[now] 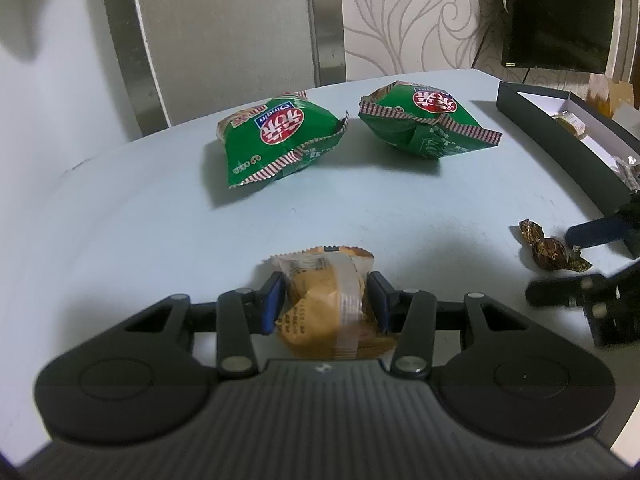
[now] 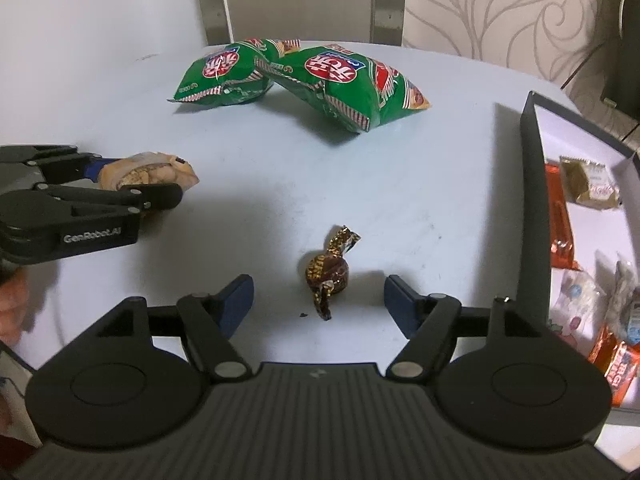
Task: Organize snacks
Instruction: 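Lift the bun and chocolate candy off the table with both grippers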
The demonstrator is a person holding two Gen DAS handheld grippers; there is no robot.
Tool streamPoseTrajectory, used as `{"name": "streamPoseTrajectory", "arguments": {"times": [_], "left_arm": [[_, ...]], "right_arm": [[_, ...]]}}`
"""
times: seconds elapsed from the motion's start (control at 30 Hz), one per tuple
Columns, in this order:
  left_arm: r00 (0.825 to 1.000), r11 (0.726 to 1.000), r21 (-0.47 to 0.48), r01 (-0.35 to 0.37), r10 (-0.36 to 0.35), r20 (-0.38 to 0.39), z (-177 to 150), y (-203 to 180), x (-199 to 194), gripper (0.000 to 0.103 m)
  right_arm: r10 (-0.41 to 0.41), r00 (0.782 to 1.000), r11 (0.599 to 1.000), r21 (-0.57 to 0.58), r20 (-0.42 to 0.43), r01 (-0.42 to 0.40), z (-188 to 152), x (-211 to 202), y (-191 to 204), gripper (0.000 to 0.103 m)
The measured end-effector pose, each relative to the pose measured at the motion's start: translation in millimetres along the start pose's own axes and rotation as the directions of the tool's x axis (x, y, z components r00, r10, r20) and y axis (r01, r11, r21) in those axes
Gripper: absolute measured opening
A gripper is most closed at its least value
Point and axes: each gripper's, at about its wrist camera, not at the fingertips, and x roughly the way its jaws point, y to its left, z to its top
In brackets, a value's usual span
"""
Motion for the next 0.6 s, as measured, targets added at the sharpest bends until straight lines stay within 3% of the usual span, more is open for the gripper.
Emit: {"name": "streamPoseTrajectory", "arguments": {"times": [0.1, 0.13, 0.17, 0.6], "left_arm": [[1.000, 1.000, 0.003, -0.001, 0.001, -0.001, 1, -1, 0, 0.049], [1.000, 1.000, 0.004, -0.001, 0.001, -0.001, 0, -1, 0, 0.049], [1.000, 1.000, 0.006, 0.000, 0.000, -0.001, 0, -1, 0, 0.049], [0.999, 0.999, 0.026, 0.021, -0.022, 0.033, 10, -11, -8, 0.049]], "right_arm": [[-0.026, 1.000, 1.000, 0.005, 0.008, 0.026, 3, 0, 1, 0.048], [-0.035, 0.999, 0.999, 0.007, 0.013, 0.034, 4, 1, -1, 0.033], [-0.036, 0.999, 0.999, 0.009, 0.014, 0.036, 5, 1, -2, 0.027], [0.030, 0.999, 0.999, 0.018, 0.035, -0.031, -3, -35, 5, 0.027]]}}
